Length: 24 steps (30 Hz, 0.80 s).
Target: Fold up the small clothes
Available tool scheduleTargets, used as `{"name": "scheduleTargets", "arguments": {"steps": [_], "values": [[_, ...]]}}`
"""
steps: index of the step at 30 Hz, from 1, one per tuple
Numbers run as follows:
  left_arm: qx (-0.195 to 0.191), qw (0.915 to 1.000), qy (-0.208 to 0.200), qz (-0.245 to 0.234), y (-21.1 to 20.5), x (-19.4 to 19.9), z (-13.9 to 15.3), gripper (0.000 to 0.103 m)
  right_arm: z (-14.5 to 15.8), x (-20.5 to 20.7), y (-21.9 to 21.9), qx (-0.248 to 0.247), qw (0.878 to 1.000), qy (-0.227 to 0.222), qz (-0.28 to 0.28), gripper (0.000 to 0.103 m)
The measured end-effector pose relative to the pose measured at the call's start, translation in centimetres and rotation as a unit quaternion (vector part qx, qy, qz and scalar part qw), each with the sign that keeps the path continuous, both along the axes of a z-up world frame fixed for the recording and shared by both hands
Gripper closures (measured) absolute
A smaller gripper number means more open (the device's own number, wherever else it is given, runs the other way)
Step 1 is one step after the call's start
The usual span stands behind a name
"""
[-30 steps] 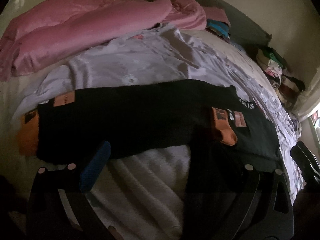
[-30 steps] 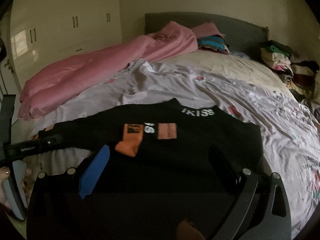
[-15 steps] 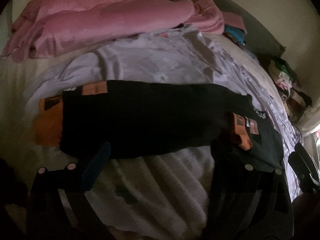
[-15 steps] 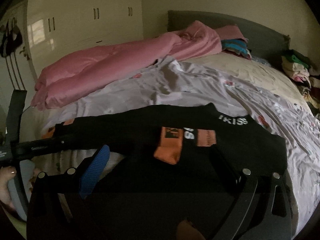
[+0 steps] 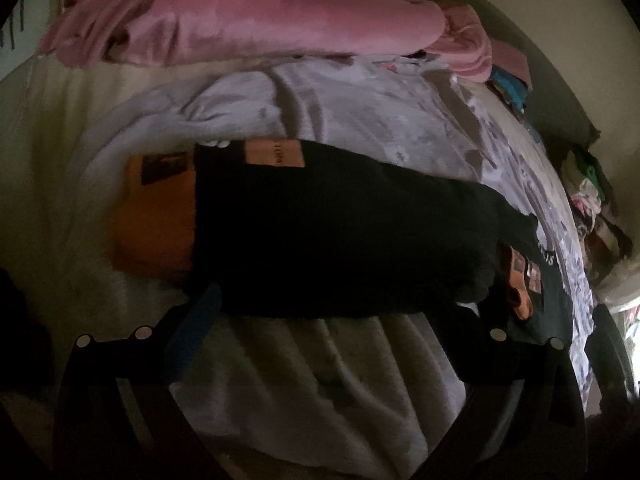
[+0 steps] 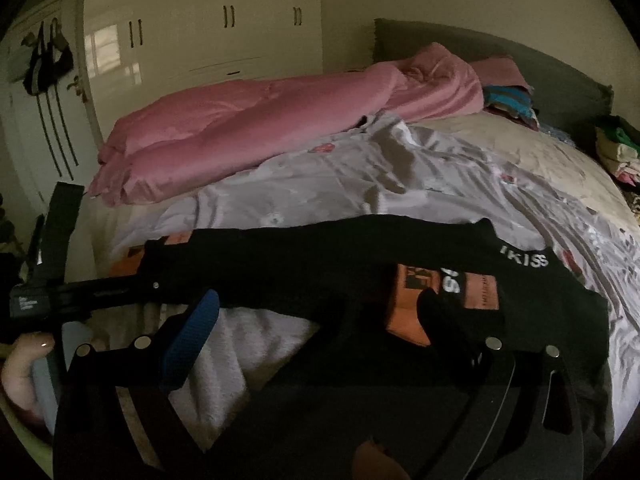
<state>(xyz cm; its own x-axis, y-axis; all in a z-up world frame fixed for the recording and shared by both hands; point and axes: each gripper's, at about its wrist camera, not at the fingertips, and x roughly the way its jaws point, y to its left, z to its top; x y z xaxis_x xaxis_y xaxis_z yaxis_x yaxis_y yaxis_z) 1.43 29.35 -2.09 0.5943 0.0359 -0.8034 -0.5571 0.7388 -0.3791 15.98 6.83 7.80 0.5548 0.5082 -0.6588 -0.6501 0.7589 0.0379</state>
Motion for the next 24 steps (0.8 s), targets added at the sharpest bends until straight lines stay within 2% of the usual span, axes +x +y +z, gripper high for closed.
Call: {"name": "scheduleTargets", "arguments": {"steps": [9,16,17,20,24], "values": [[-0.044,0.9989,-0.015,0.004,1.6,0.0,-0.7,0.010,0.0,-0.4,1.3,-0.001,1.000,-0.003,0.014,0.004],[-0.077,0.9961,-0.035,0.024,2.5,-1.1,-0.4,0.010,-0.5,-0.1,0.8,0.007,1.000,0.012,0.002,0.004],[-0.078,0.9960,-0.037,0.025,2.6,-1.3,-0.2,0.010,-0.6,-0.1,0.8,0.007,1.000,0.014,0.002,0.004],[-0.049,0.9973,-0.040,0.037,3.3,-2.0,0.9,0.010,-0.8,-0.2,0.7,0.008,1.000,0.017,0.001,0.005],[-0.052,0.9959,-0.028,0.069,5.3,-2.5,-0.1,0.010,-1.1,-0.2,0.9,0.009,1.000,0.021,0.002,0.004]]}}
